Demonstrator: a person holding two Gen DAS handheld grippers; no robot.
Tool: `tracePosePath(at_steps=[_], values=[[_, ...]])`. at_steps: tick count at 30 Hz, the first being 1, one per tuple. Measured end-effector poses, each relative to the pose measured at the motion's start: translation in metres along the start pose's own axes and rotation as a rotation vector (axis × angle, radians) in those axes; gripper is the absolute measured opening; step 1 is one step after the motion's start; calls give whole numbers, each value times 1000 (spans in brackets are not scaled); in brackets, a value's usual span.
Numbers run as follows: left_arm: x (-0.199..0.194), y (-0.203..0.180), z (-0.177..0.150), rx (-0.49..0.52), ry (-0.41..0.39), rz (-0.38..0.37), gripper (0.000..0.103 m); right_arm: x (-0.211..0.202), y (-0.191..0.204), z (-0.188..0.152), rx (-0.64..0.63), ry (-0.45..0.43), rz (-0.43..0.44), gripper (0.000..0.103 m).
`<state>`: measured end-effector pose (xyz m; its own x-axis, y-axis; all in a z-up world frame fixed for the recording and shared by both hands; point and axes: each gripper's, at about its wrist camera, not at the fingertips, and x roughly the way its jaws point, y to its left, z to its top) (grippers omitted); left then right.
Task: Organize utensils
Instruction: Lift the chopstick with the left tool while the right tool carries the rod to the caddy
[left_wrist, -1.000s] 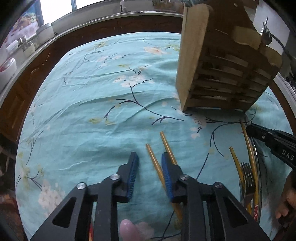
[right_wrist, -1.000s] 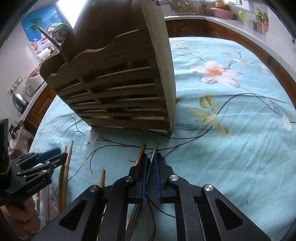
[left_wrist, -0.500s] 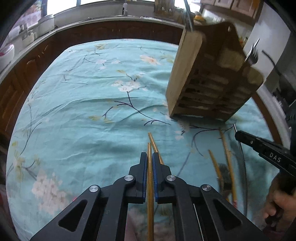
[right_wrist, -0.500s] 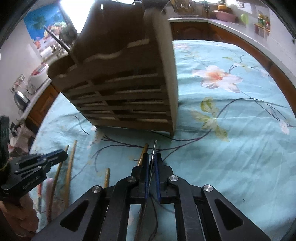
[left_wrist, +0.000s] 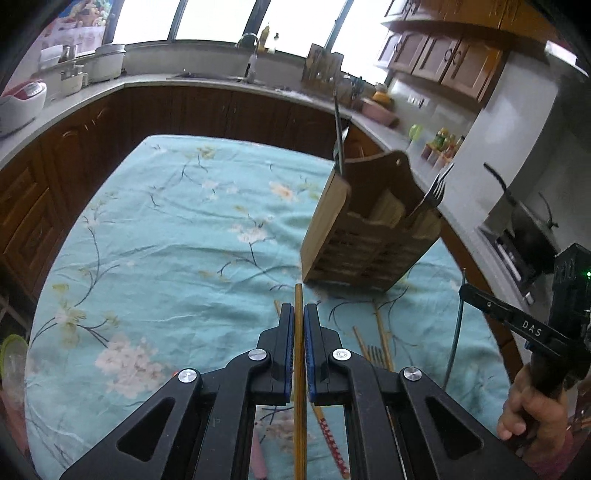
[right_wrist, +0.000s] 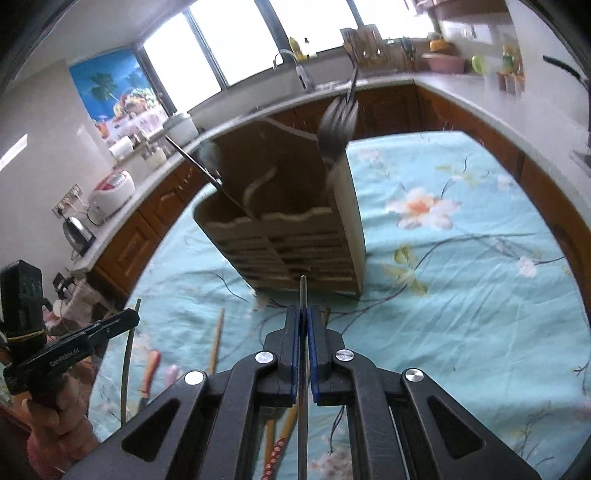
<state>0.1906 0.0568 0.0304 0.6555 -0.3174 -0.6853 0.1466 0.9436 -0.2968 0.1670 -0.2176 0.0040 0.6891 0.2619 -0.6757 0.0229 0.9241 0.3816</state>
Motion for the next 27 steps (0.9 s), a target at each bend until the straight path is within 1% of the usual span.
tracePosePath(at_steps=[5,9,20,27], values=[[-22,-1,-2,-7,-41,-17,4,-15,4,5,-5,-50,-7,4],[-29,1,-3,-13,-51,-24,4,-27,7,7,-14,-77,-6,4],[-35,-7,0,1,-68,-33,4,-46,15,11,-42,-130,-3,4],[-42,-11,1,10,-100,-37,4,-53,13,13,-37,-149,1,4]])
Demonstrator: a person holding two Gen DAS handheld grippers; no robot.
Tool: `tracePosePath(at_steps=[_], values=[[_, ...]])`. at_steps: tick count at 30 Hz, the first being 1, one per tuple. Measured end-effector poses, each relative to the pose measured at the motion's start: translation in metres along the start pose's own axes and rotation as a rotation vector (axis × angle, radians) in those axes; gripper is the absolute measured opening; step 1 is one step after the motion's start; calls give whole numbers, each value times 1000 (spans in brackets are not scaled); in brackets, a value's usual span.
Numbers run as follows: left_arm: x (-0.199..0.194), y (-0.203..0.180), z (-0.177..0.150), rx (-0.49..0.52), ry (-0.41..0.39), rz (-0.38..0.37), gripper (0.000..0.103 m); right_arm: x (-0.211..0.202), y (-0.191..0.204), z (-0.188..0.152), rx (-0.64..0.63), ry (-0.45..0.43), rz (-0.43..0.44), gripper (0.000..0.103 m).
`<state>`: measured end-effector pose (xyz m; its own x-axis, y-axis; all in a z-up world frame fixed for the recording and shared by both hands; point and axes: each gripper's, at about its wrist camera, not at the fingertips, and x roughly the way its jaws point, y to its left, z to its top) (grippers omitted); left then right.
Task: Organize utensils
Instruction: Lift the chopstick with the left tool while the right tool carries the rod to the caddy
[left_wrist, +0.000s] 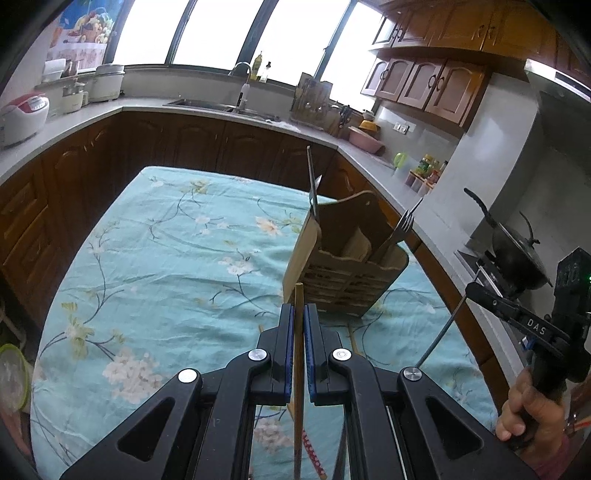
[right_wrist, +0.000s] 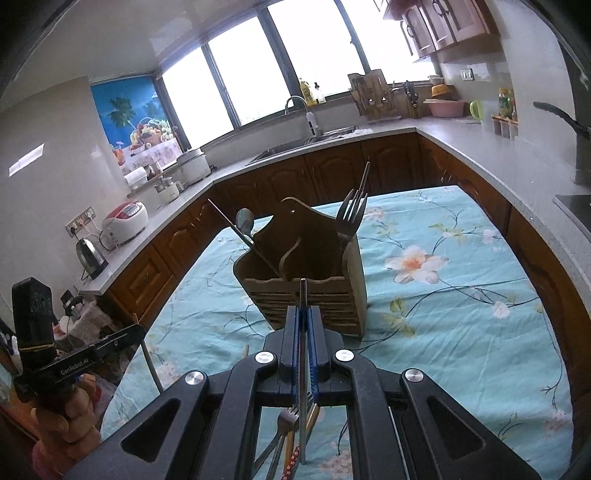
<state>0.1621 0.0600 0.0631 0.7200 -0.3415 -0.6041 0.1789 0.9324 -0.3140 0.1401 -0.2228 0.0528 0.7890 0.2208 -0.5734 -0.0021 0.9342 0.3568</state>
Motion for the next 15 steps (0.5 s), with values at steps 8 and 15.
tracePosePath(at_steps=[8,15], values=[[-14,-8,18,6,-94,-20,4,-11,0,13,6,-61,-2,4],[-25,-13,39,-6,-205,-46,4,-20,0,30,7,-118,-4,4]])
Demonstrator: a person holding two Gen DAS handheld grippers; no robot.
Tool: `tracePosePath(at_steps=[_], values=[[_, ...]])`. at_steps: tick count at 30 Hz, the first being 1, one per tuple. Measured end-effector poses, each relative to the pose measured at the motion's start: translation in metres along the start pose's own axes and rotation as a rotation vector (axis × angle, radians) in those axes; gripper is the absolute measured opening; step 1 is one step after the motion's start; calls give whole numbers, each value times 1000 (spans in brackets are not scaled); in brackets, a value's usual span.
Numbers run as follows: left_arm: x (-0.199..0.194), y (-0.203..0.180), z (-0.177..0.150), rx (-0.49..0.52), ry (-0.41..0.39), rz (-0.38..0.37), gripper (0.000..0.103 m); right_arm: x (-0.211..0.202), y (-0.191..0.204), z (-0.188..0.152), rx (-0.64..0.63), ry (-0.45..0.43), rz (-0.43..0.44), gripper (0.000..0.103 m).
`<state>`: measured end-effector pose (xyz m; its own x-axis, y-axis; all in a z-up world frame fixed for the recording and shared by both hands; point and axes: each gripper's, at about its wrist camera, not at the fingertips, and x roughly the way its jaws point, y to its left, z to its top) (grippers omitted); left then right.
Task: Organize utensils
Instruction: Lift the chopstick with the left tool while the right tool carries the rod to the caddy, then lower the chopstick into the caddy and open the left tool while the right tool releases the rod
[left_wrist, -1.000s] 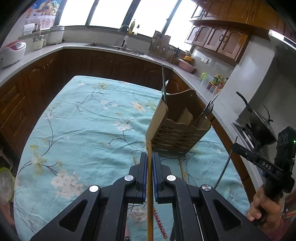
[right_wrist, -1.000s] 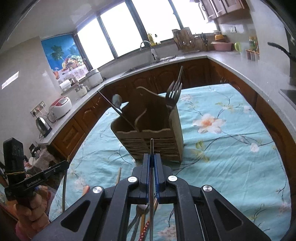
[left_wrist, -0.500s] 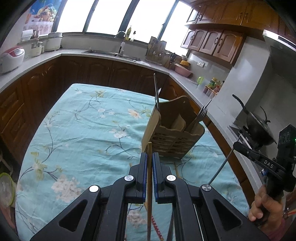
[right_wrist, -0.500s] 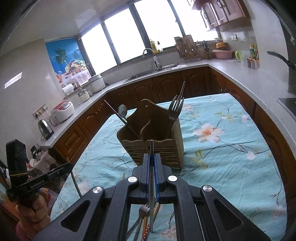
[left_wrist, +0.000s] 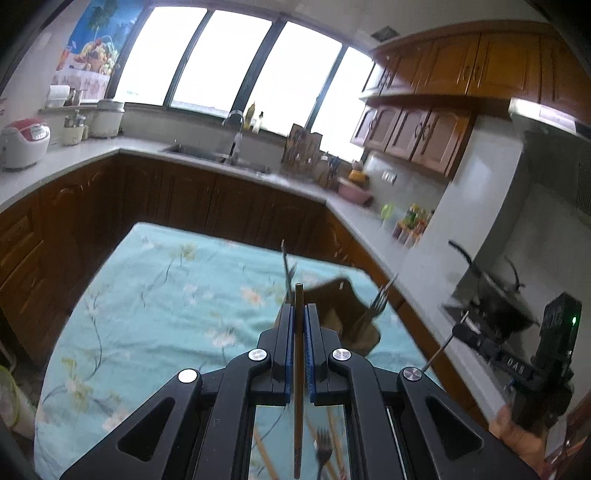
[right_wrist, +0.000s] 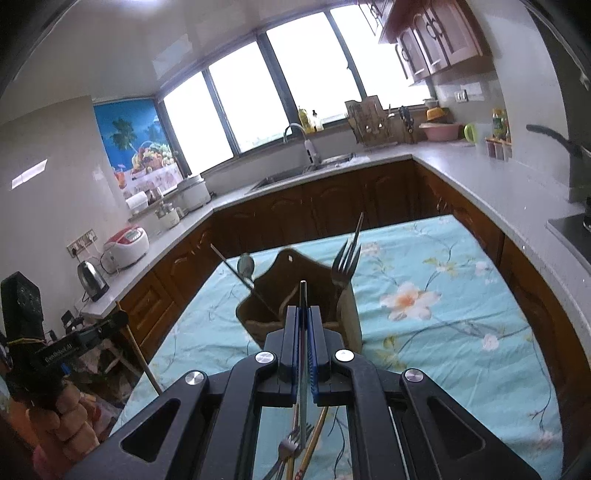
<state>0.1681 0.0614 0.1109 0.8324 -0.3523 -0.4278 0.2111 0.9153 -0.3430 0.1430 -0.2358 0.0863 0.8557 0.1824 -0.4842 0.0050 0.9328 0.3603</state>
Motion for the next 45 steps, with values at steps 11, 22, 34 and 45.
tracePosePath(at_steps=[11,22,34,45], values=[[15,5,19,-20,-112,-23,4,1,0,39,5,-102,0,4],[56,11,34,-40,-194,-18,4,9,-13,74,19,-204,-13,4],[109,10,20,-68,-250,37,4,29,-20,81,12,-256,-47,4],[160,5,-14,-74,-209,83,4,72,-33,53,29,-174,-25,4]])
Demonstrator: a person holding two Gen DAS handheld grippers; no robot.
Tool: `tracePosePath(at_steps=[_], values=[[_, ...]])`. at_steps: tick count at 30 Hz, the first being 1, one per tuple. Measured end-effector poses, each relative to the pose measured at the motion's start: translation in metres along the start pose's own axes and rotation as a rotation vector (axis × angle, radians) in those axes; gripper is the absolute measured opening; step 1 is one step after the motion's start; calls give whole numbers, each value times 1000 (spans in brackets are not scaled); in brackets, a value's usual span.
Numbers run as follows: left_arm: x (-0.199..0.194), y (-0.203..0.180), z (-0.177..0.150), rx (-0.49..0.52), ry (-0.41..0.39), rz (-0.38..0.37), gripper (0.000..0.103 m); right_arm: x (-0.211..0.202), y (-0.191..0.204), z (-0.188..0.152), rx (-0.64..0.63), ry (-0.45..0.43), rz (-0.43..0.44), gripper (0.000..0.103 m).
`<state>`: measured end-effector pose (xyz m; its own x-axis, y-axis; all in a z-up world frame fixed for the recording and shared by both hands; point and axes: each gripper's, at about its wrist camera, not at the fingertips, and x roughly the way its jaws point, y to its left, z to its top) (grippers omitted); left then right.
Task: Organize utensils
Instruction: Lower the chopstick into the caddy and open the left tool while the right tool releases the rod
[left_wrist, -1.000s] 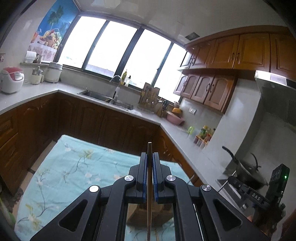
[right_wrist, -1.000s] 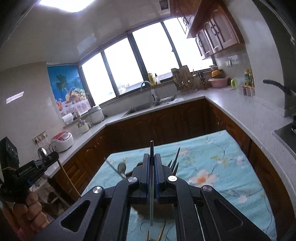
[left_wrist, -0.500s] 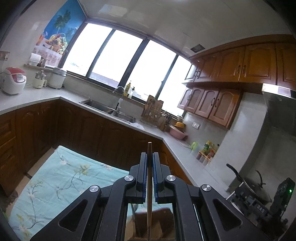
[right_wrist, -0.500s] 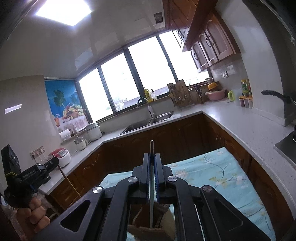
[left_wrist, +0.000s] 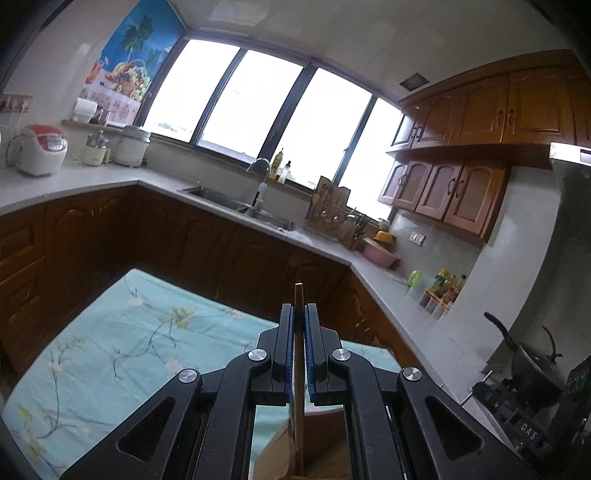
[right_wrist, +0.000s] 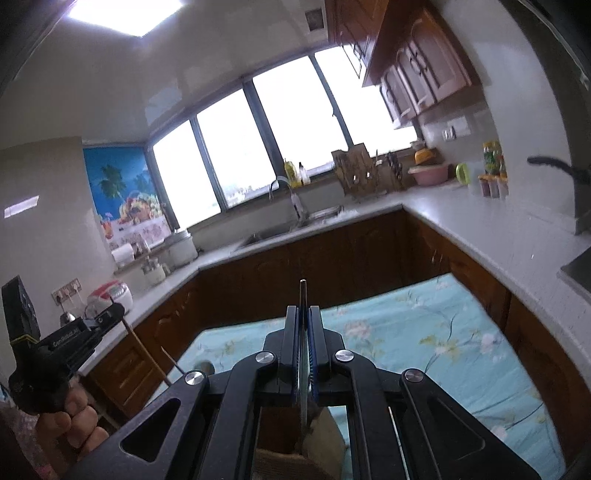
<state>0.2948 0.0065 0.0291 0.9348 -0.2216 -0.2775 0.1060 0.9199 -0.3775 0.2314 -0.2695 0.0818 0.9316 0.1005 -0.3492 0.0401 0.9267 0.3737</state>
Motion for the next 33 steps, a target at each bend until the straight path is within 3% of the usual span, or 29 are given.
tracePosePath(at_steps=[8,18,30,33], values=[[17,2,-13,18,75,7,4,17,-11,-25,35,76,7,4],[31,6,4,49,167,-4,5,17,-7,-28,35,89,1,5],[35,8,8,57,191,-1,6,20,-8,-29,34,107,-4,9],[34,9,9,47,192,4,13,20,-10,-29,37,110,-3,9]])
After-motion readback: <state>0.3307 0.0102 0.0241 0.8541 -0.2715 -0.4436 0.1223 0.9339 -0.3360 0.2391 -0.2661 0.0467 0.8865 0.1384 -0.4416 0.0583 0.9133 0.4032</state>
